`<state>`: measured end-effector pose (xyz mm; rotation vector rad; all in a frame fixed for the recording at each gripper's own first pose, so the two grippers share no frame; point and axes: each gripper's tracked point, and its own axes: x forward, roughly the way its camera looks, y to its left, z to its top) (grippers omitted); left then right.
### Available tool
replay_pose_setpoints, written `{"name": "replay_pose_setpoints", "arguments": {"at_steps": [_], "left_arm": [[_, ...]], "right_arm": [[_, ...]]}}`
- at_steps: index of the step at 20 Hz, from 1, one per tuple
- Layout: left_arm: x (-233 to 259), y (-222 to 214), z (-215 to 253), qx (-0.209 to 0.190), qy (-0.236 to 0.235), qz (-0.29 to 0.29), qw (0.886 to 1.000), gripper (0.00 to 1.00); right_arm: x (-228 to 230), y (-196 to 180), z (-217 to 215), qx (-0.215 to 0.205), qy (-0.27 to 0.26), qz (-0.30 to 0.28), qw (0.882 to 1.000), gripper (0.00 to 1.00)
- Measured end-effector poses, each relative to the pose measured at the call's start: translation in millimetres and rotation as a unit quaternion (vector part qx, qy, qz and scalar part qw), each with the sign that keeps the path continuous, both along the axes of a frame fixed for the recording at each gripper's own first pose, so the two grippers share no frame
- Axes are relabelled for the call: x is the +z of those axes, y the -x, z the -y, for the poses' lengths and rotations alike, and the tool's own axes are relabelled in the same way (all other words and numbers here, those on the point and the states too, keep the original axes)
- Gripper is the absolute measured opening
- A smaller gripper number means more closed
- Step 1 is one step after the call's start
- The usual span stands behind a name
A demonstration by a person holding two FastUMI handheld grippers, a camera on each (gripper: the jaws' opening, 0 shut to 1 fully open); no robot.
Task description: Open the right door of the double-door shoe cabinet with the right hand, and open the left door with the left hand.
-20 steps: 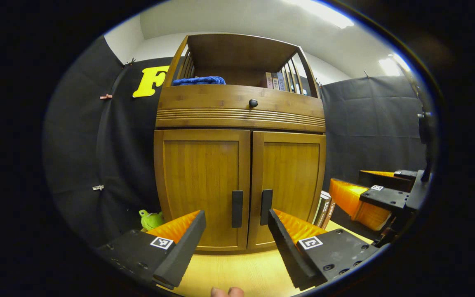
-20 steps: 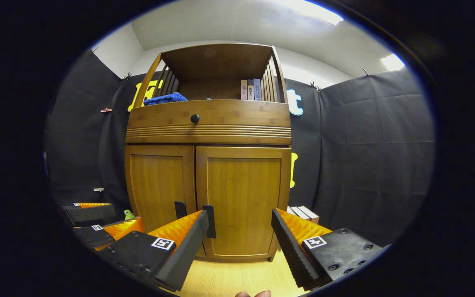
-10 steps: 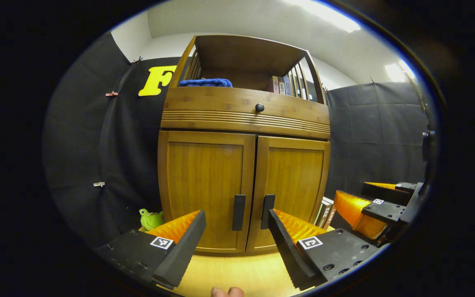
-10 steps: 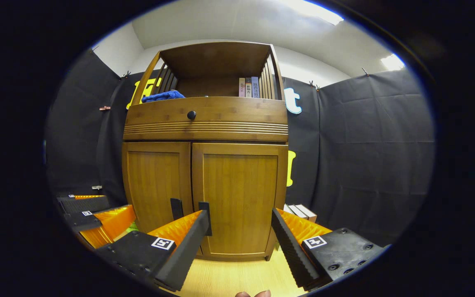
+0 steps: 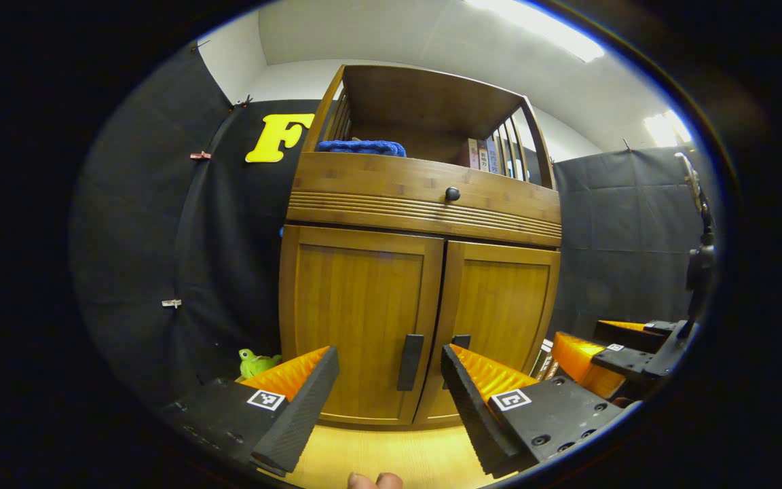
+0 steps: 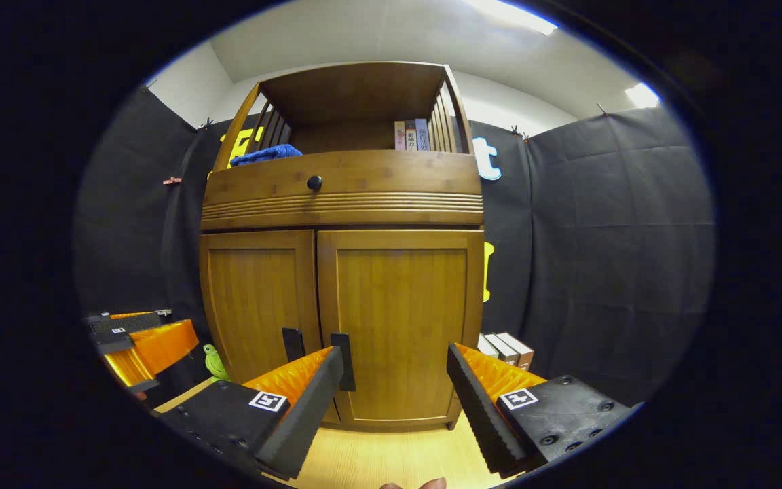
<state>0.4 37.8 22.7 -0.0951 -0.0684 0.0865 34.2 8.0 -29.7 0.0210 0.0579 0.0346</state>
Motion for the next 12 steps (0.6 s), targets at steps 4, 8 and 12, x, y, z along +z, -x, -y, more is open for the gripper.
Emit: {"name": "replay_pose_setpoints", "arguments": {"at_steps": [4, 8, 12], "left_arm": [[-11, -3, -16, 0.022, -0.019, -0.01, 1.0, 0.92], [-27, -5, -22, 0.028, -0.027, -0.027, 0.999, 0.95], [-38, -8, -25, 0.032, -0.023, -0.035, 0.999, 0.92]], "right_arm": [[-35, -46, -27, 0.027, -0.003, -0.021, 0.999, 0.98], [-69, -89, -47, 0.036, 0.001, -0.035, 0.999, 0.98], [-88, -120, -59, 0.039, -0.002, -0.041, 0.998, 1.0]]}}
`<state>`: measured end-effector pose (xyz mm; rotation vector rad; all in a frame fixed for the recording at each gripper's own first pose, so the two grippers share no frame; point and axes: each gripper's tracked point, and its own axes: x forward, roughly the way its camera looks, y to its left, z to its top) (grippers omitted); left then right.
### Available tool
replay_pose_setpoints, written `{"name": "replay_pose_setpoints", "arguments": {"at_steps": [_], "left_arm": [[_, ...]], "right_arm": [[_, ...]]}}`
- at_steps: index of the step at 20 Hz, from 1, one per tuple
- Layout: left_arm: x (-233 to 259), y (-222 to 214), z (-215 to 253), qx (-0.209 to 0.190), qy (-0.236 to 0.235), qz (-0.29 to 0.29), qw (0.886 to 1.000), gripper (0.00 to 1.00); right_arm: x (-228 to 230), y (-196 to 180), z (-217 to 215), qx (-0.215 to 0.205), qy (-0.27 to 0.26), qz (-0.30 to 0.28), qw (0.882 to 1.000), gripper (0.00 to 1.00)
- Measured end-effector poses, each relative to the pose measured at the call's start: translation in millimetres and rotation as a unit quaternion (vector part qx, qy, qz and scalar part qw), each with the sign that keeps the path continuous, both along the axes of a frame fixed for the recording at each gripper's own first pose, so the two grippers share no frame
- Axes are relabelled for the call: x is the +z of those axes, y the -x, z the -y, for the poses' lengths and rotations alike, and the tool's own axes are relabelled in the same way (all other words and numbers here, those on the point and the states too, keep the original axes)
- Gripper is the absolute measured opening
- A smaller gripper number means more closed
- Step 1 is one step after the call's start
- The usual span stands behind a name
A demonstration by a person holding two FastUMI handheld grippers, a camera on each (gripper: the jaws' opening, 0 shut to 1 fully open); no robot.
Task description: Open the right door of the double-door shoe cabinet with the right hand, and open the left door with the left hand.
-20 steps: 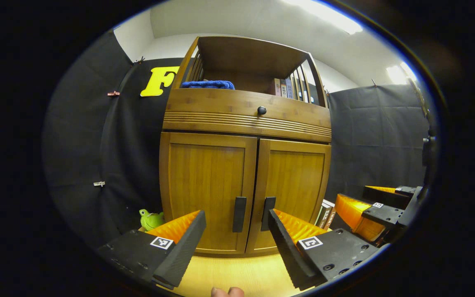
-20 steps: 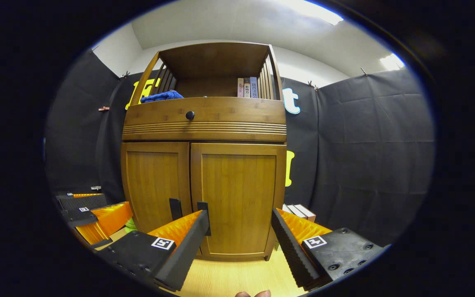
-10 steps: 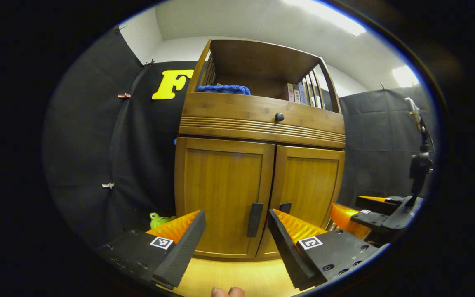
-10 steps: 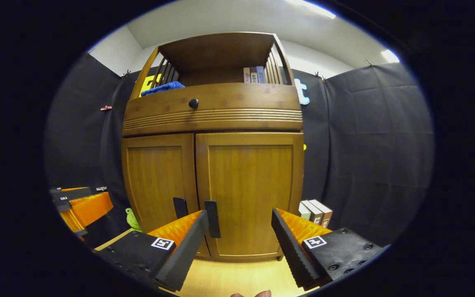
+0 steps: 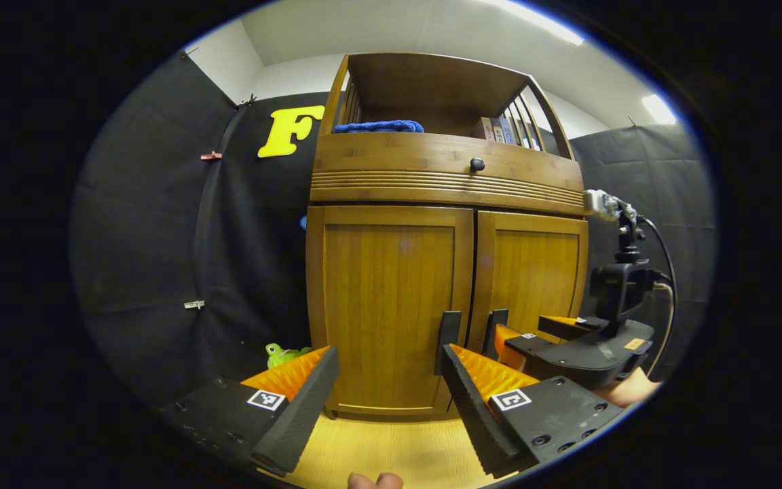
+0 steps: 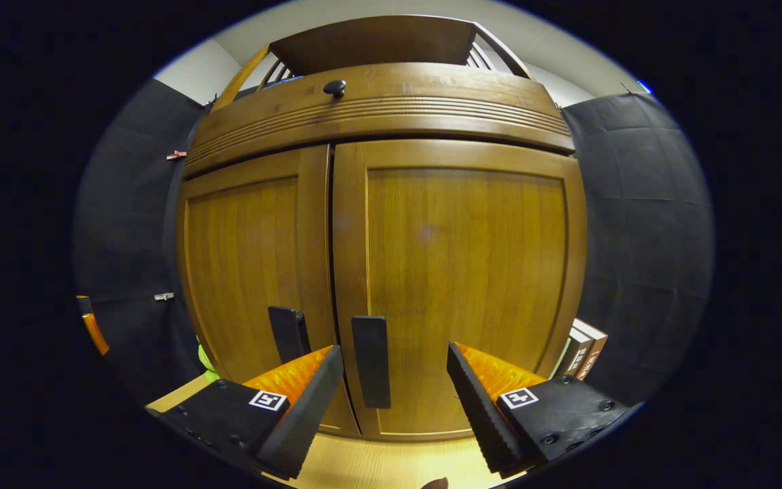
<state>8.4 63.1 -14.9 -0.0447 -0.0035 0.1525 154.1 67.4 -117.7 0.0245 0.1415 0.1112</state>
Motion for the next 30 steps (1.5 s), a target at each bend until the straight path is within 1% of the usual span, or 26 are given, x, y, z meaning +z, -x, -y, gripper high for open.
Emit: {"name": "replay_pose_setpoints", "arguments": {"at_steps": [2, 3, 4, 5, 6, 7, 8, 10, 11, 12, 13, 14, 15, 16, 17, 18, 19, 21, 24, 25, 26, 27, 28, 29, 30], "left_arm": [[-4, 0, -3, 0.002, -0.005, -0.001, 1.0, 0.92], [-4, 0, -4, 0.0, -0.006, -0.002, 1.0, 0.95], [-5, -1, -5, -0.001, -0.004, -0.003, 1.0, 0.95], [-5, -2, -7, -0.002, -0.001, -0.004, 1.0, 0.92], [-6, -2, -8, -0.003, 0.004, -0.003, 1.0, 0.92], [-5, -1, -9, -0.005, 0.009, -0.002, 1.0, 0.92], [-5, -1, -10, -0.005, 0.012, -0.002, 1.0, 0.92], [-5, -1, -12, -0.005, 0.011, -0.004, 1.0, 0.92], [-5, 0, -13, -0.004, 0.008, -0.004, 1.0, 0.95], [-6, 2, -13, -0.005, 0.008, -0.005, 1.0, 0.92], [-7, 3, -13, -0.006, 0.01, -0.006, 1.0, 0.92], [-9, 4, -13, -0.008, 0.013, -0.007, 1.0, 0.92], [-9, 5, -12, -0.009, 0.017, -0.008, 1.0, 0.95], [-9, 6, -11, -0.012, 0.019, -0.008, 1.0, 0.92], [-8, 6, -9, -0.013, 0.019, -0.006, 1.0, 0.92], [-7, 8, -7, -0.015, 0.019, -0.005, 1.0, 0.94], [-5, 8, -5, -0.016, 0.019, -0.004, 1.0, 0.94], [-4, 14, -1, -0.018, 0.02, -0.001, 1.0, 0.95], [-3, 21, 8, -0.022, 0.019, 0.002, 1.0, 0.95], [-1, 22, 11, -0.025, 0.018, 0.004, 1.0, 0.92], [-1, 24, 15, -0.027, 0.016, 0.005, 0.999, 0.95], [0, 25, 17, -0.028, 0.014, 0.006, 0.999, 0.92], [0, 26, 19, -0.029, 0.012, 0.006, 0.999, 0.92], [0, 26, 21, -0.031, 0.012, 0.005, 0.999, 0.94], [-1, 27, 25, -0.033, 0.012, 0.005, 0.999, 0.95]], "right_arm": [[-9, -11, -9, 0.005, -0.001, -0.007, 1.0, 0.98], [-13, -16, -14, 0.01, -0.003, -0.01, 1.0, 0.98], [-21, -24, -17, 0.01, -0.005, -0.017, 1.0, 0.96], [-27, -25, -21, 0.012, -0.007, -0.025, 1.0, 0.95], [-31, -27, -22, 0.008, -0.009, -0.031, 0.999, 0.84], [-35, -32, -21, 0.002, -0.009, -0.035, 0.999, 0.78], [-41, -33, -17, -0.007, -0.007, -0.036, 0.999, 0.69], [-42, -38, -23, -0.005, -0.015, -0.037, 0.999, 0.43], [-41, -34, -23, -0.004, -0.012, -0.043, 0.999, 0.43], [-40, -35, -22, -0.004, -0.003, -0.041, 0.999, 0.35], [-41, -32, -21, -0.001, 0.004, -0.043, 0.999, 0.35], [-41, -34, -22, 0.003, 0.004, -0.04, 0.999, 0.32], [-40, -30, -21, 0.011, -0.001, -0.047, 0.999, 0.29], [-39, -26, -21, 0.019, -0.007, -0.048, 0.999, 0.22], [-40, -23, -21, 0.027, -0.006, -0.05, 0.998, 0.22], [-39, -14, -19, 0.033, -0.005, -0.048, 0.998, 0.22], [-39, -4, -17, 0.039, -0.008, -0.05, 0.998, 0.22], [-37, 16, -11, 0.051, -0.023, -0.049, 0.997, 0.22], [-32, 47, 5, 0.075, -0.034, -0.053, 0.995, 0.21], [-28, 57, 10, 0.08, -0.032, -0.053, 0.995, 0.21], [-24, 67, 15, 0.084, -0.026, -0.052, 0.995, 0.22], [-23, 74, 20, 0.085, -0.021, -0.05, 0.995, 0.21], [-22, 83, 27, 0.084, -0.02, -0.05, 0.995, 0.21], [-21, 92, 34, 0.081, -0.018, -0.051, 0.995, 0.21], [-20, 100, 44, 0.077, -0.013, -0.051, 0.996, 0.21]]}}
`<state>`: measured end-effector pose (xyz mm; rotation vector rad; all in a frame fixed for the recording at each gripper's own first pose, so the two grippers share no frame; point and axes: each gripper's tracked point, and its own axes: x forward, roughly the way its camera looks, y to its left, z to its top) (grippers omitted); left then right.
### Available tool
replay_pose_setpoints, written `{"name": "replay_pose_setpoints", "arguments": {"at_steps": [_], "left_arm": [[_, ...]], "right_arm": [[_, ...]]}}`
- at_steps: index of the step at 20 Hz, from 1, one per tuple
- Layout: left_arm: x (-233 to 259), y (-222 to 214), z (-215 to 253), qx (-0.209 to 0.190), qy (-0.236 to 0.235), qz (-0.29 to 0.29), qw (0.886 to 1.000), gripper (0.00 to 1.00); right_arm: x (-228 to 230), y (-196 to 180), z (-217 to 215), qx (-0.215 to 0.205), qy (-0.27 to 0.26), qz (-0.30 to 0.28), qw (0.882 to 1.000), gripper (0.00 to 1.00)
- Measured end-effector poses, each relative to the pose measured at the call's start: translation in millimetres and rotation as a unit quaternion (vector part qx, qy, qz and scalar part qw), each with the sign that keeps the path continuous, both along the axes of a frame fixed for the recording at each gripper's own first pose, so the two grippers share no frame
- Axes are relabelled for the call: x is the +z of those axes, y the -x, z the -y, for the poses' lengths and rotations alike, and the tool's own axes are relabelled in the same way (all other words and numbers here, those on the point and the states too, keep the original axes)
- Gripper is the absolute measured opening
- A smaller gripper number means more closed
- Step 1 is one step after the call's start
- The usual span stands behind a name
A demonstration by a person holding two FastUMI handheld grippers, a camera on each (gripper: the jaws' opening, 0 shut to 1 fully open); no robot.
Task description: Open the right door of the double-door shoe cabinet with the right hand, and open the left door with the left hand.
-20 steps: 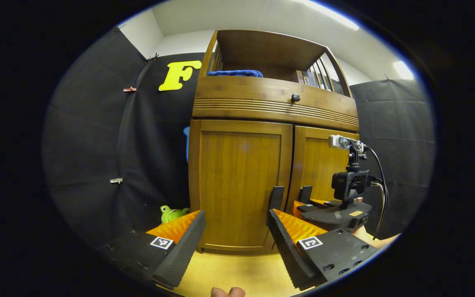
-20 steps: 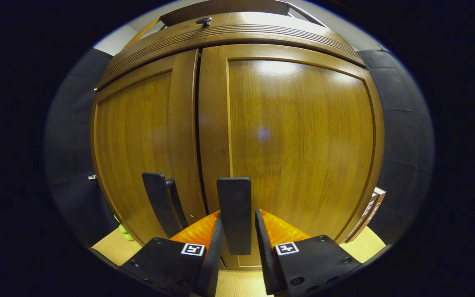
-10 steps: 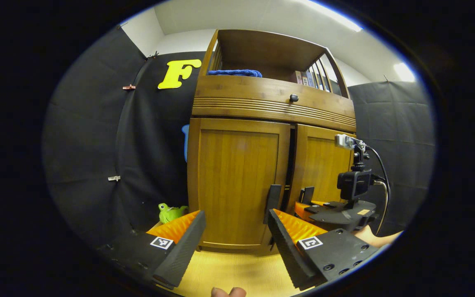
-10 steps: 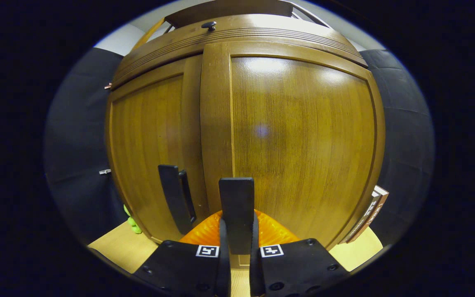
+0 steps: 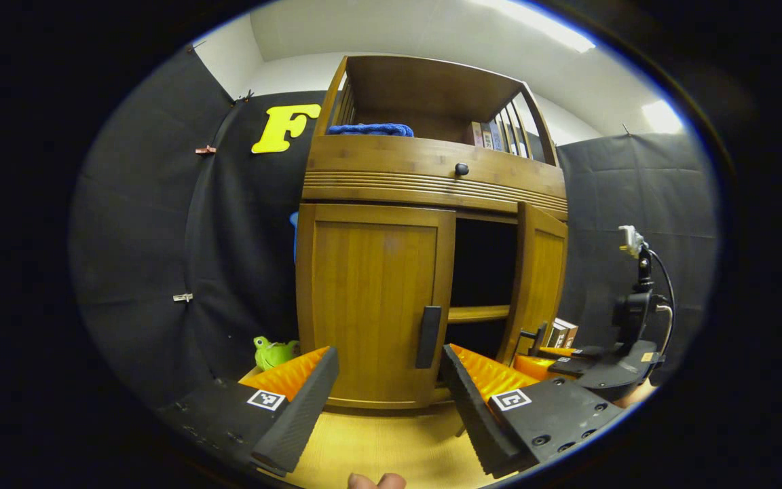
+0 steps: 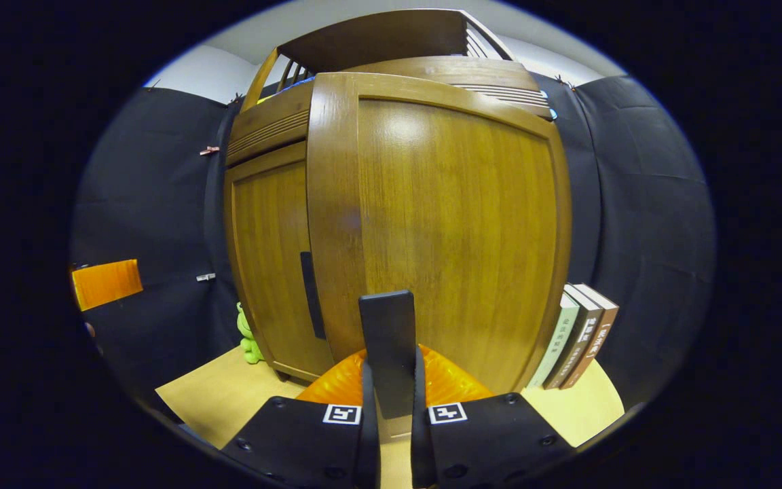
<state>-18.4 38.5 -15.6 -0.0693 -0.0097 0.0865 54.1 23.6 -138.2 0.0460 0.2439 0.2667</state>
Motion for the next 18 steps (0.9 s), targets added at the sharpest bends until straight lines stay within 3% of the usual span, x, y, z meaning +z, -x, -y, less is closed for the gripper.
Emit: {"name": "replay_pose_setpoints", "arguments": {"at_steps": [8, 10, 18], "left_arm": [[1, -10, 30, -0.018, 0.0, 0.001, 1.0, 0.92], [1, -16, 40, -0.019, 0.0, 0.001, 1.0, 0.95], [3, -49, 75, -0.026, 0.003, 0.002, 1.0, 0.92]], "right_arm": [[8, 47, 72, -0.056, 0.024, -0.005, 0.998, 0.2], [9, 54, 92, -0.069, 0.026, -0.007, 0.997, 0.2], [16, 67, 168, -0.106, 0.041, -0.01, 0.994, 0.19]]}}
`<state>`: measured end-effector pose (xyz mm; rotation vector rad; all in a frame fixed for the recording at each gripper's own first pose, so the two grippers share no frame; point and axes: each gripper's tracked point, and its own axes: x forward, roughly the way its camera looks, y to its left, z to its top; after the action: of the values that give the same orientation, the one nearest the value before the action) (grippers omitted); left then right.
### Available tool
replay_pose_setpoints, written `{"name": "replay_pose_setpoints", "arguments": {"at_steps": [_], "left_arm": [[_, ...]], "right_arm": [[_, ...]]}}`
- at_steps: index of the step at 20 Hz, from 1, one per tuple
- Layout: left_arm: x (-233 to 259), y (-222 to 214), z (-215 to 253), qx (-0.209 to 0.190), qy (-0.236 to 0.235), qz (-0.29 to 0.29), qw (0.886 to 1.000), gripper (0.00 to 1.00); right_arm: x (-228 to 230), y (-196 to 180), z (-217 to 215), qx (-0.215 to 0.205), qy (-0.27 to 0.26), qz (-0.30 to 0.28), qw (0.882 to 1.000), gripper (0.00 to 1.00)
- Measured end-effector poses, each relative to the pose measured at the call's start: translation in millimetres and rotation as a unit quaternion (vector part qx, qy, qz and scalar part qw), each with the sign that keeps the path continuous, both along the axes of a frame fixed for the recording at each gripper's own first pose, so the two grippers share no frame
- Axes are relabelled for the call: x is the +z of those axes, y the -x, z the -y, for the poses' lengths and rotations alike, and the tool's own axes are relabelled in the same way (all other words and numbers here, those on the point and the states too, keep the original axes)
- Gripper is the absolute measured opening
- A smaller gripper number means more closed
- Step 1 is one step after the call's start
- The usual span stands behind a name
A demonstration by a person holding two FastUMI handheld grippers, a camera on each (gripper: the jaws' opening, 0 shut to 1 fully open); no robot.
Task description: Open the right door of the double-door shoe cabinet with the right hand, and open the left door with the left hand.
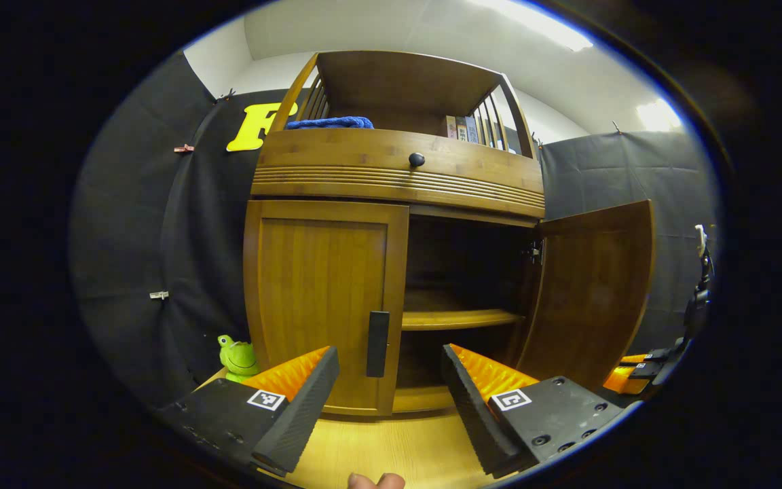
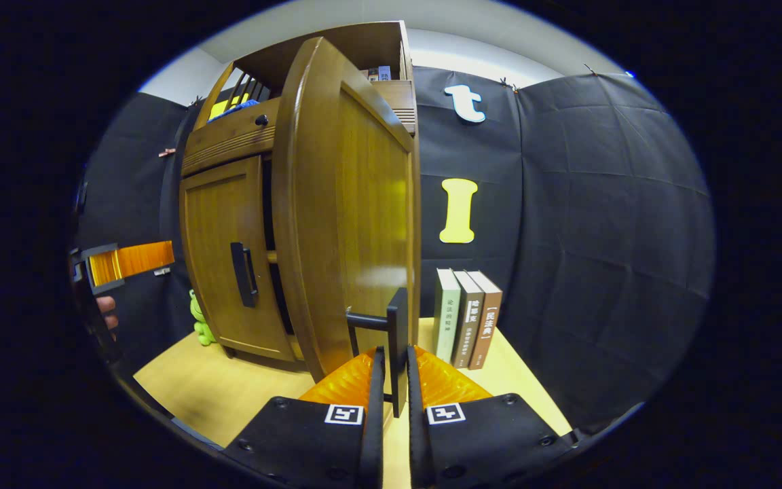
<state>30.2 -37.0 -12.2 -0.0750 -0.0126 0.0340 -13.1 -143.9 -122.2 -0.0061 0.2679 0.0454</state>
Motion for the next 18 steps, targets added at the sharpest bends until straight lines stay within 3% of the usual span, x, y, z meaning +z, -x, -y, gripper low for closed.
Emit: {"name": "replay_pose_setpoints", "arguments": {"at_steps": [2, 7, 11, 13, 14, 15, 18], "left_arm": [[1, -10, 10, -0.003, 0.001, -0.002, 1.0, 0.92], [4, -31, 33, -0.009, 0.006, -0.007, 1.0, 0.92], [0, -46, 41, -0.007, -0.002, -0.013, 1.0, 0.92], [-1, -53, 43, -0.005, -0.008, -0.016, 1.0, 0.92], [-2, -59, 44, -0.004, -0.01, -0.017, 1.0, 0.92], [-2, -64, 46, -0.004, -0.011, -0.019, 1.0, 0.92], [-2, -75, 46, -0.003, -0.014, -0.021, 1.0, 0.92]], "right_arm": [[-1, 1, 14, 0.01, 0.015, -0.001, 1.0, 0.14], [7, 4, 47, 0.016, 0.016, 0.003, 1.0, 0.13], [12, 4, 84, -0.009, -0.006, 0.008, 1.0, 0.12], [16, 3, 84, 0.0, -0.032, 0.009, 0.999, 0.12], [17, 3, 85, 0.004, -0.034, 0.011, 0.999, 0.07], [18, 0, 86, 0.008, -0.03, 0.015, 0.999, 0.16], [27, -2, 85, 0.009, -0.011, 0.027, 1.0, 0.14]]}}
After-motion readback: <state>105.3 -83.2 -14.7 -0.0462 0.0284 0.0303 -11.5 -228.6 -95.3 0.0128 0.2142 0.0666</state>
